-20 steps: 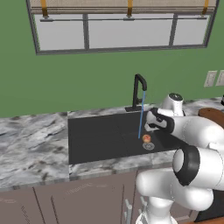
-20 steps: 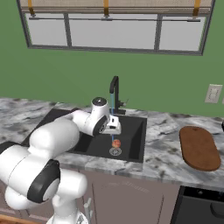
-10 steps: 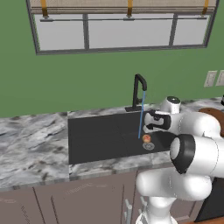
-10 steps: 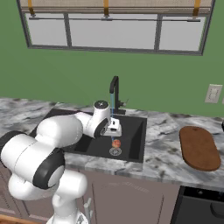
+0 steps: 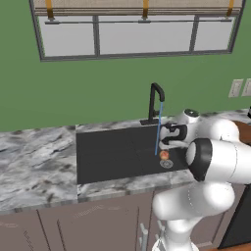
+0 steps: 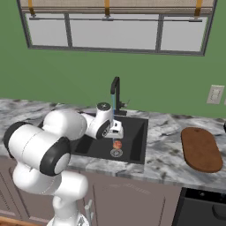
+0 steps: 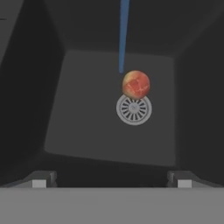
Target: Pick the peach from the sink and place it on the cutting board to airdry. Then turn off the sink faucet.
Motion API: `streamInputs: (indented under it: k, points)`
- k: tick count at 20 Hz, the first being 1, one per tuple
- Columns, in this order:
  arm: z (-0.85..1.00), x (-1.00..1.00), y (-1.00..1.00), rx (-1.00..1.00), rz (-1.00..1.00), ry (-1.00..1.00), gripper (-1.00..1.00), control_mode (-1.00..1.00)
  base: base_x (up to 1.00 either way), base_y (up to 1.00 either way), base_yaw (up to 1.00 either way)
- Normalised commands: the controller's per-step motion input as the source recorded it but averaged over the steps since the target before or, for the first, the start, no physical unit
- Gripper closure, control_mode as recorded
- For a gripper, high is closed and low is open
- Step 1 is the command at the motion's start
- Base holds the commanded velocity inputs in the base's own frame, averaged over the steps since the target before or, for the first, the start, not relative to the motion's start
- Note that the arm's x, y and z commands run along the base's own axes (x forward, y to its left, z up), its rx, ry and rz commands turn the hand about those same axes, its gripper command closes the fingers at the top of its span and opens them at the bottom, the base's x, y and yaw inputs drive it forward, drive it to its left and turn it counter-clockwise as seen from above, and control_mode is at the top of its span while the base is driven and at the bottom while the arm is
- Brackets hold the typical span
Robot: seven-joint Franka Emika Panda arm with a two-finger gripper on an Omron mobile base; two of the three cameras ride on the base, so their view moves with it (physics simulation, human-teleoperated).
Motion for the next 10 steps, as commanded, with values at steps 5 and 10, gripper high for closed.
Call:
streamInputs:
  k: [5,10]
  points:
    - [-0.28,0.11,0.0,0.0,0.0,0.0,-1.0,-1.0,0.0,0.0,0.0]
    - [-0.22,0.14,-0.03,0.0,0.0,0.0,-1.0,-1.0,0.0,0.0,0.0]
